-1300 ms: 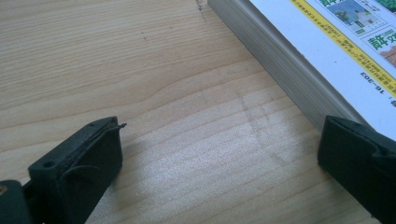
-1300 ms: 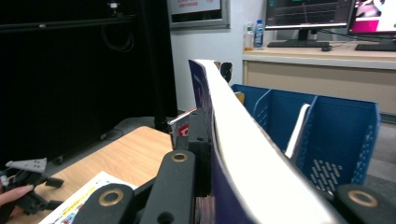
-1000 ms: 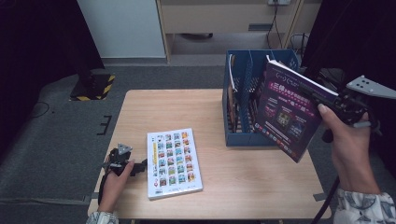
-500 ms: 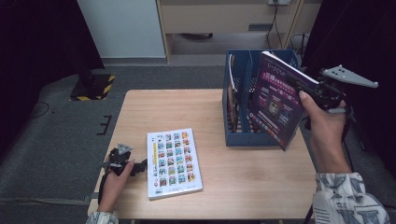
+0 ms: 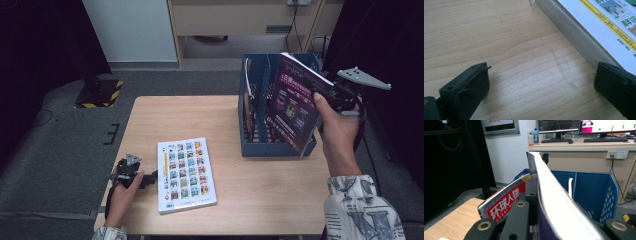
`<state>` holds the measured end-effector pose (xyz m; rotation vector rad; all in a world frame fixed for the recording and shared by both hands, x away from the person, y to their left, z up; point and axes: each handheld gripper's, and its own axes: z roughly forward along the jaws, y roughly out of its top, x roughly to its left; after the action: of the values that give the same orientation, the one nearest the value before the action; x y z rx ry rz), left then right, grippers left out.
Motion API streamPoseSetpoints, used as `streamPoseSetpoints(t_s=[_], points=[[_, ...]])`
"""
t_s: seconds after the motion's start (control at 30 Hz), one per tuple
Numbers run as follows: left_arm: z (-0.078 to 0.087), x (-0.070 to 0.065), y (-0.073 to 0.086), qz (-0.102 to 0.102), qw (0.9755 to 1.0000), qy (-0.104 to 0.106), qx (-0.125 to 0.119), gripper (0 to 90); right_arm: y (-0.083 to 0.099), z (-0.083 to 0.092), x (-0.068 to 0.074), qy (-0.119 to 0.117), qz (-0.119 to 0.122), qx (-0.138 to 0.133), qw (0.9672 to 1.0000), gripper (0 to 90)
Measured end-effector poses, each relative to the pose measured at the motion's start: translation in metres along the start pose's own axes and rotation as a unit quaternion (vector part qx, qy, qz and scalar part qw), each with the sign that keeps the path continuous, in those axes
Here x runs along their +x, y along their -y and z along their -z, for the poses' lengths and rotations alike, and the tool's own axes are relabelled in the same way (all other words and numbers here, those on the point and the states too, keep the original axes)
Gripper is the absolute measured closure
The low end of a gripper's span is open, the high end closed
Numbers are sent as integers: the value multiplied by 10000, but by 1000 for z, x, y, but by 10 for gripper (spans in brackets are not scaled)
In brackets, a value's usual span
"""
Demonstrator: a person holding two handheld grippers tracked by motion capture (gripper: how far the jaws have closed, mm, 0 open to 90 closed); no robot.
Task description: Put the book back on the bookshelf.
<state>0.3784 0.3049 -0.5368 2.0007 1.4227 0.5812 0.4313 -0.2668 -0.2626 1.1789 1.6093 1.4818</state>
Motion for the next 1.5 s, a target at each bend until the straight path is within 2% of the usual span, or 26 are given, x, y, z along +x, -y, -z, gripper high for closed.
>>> streamPoseSetpoints(t_s=[0.4, 0.83, 1.17, 1.3, 1.5], points=[[0, 0, 0, 0, 10000, -1, -1, 0, 0, -14, -4, 437, -25, -85, 9990, 825], [0, 0, 0, -4, 10000, 2, -1, 0, 9, -36, 0, 785, -93, -401, 9961, 825], [0, 0, 0, -3, 10000, -1, -1, 0, 17, -61, -4, 1074, -97, -298, 9937, 825], [0, 0, 0, -4, 10000, 0, 0, 0, 20, -69, -4, 1084, -150, -329, 9934, 825], [0, 0, 0, -3, 10000, 1, -1, 0, 20, -80, 1, 1172, -44, -322, 9926, 824]])
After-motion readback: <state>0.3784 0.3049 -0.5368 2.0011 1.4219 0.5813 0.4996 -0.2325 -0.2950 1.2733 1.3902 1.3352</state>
